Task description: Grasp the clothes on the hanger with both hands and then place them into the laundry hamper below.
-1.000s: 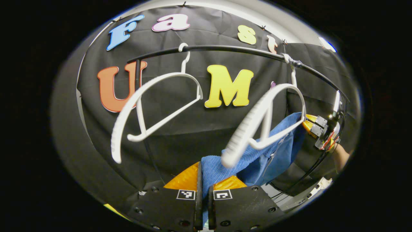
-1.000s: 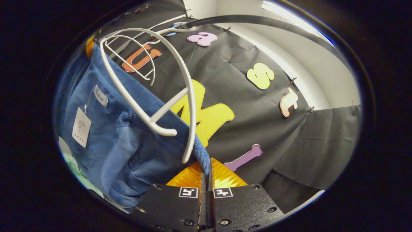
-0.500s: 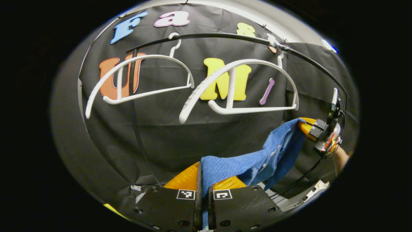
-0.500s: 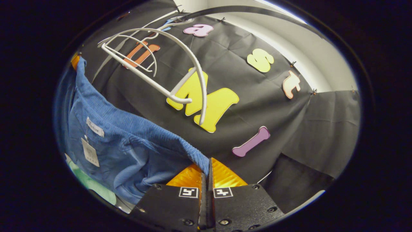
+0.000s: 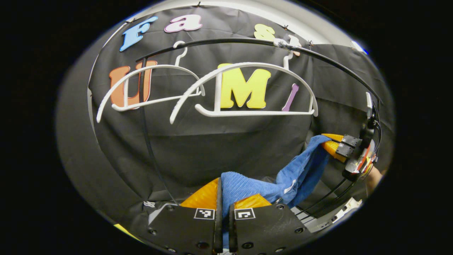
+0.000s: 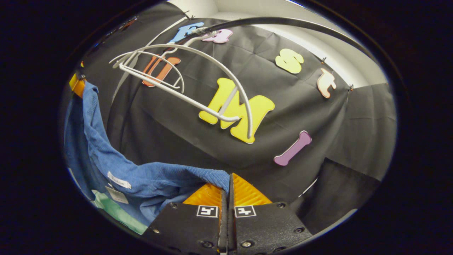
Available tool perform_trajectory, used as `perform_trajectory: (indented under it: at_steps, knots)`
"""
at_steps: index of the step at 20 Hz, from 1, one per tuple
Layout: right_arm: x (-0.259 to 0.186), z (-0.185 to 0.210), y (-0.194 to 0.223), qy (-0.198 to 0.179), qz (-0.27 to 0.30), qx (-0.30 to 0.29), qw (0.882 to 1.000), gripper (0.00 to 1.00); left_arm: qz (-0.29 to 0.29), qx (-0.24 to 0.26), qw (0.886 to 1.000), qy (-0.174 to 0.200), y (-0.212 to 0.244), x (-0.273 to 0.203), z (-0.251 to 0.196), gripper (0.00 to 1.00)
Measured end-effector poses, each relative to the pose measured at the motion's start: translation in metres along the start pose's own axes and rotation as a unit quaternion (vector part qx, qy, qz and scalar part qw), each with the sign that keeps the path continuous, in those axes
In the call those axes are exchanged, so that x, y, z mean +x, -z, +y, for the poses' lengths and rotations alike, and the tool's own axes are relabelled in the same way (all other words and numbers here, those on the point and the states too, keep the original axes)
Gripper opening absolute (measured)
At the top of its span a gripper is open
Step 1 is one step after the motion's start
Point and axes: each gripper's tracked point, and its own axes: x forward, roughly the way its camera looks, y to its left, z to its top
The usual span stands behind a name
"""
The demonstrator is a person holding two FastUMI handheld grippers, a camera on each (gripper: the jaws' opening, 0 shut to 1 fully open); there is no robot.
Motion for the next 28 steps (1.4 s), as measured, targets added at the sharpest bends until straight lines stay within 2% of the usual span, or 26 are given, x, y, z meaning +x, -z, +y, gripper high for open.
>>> perform_trajectory:
  at_steps: [1, 2, 4, 5, 9, 12, 13, 14, 15, 17, 21, 26, 27, 28]
  knots:
    - [-0.005, 0.006, -0.004, -0.011, -0.001, 0.010, 1.000, 0.04, -0.003, -0.001, 1.000, 0.001, -0.002, -0.002, -0.003, 0.07]
    - [-0.007, 0.013, -0.008, -0.019, -0.003, 0.022, 1.000, 0.04, -0.006, -0.002, 1.000, 0.001, -0.003, -0.004, -0.007, 0.11]
    - [-0.015, 0.027, -0.019, -0.040, -0.007, 0.044, 0.998, 0.04, -0.012, -0.002, 1.000, 0.004, -0.006, -0.011, -0.015, 0.11]
    - [-0.021, 0.034, -0.025, -0.051, -0.011, 0.053, 0.997, 0.04, -0.016, -0.002, 1.000, 0.007, -0.008, -0.016, -0.019, 0.06]
    - [-0.039, 0.064, -0.045, -0.095, -0.018, 0.078, 0.992, 0.04, -0.025, 0.001, 1.000, 0.018, -0.012, -0.024, -0.036, 0.06]
    - [-0.056, 0.091, -0.057, -0.128, -0.023, 0.084, 0.988, 0.04, -0.030, 0.004, 0.999, 0.023, -0.014, -0.030, -0.049, 0.11]
    - [-0.060, 0.100, -0.061, -0.141, -0.025, 0.089, 0.986, 0.04, -0.031, 0.002, 0.999, 0.028, -0.014, -0.032, -0.055, 0.06]
    - [-0.064, 0.109, -0.065, -0.155, -0.028, 0.095, 0.983, 0.04, -0.032, 0.004, 0.999, 0.031, -0.013, -0.034, -0.060, 0.11]
    - [-0.066, 0.116, -0.068, -0.165, -0.029, 0.100, 0.981, 0.04, -0.032, 0.008, 0.999, 0.032, -0.009, -0.039, -0.066, 0.06]
    - [-0.070, 0.131, -0.075, -0.183, -0.033, 0.106, 0.977, 0.04, -0.030, 0.020, 0.999, 0.034, -0.007, -0.044, -0.076, 0.06]
    - [-0.077, 0.160, -0.093, -0.232, -0.043, 0.134, 0.962, 0.04, -0.035, 0.051, 0.997, 0.051, -0.012, -0.049, -0.087, 0.06]
    - [-0.087, 0.179, -0.109, -0.295, -0.048, 0.203, 0.933, 0.05, -0.048, 0.051, 0.995, 0.069, -0.016, -0.056, -0.092, 0.06]
    - [-0.086, 0.179, -0.109, -0.298, -0.049, 0.205, 0.931, 0.04, -0.053, 0.048, 0.995, 0.073, -0.018, -0.054, -0.094, 0.11]
    - [-0.084, 0.180, -0.105, -0.301, -0.046, 0.205, 0.930, 0.04, -0.054, 0.041, 0.994, 0.080, -0.016, -0.051, -0.098, 0.06]
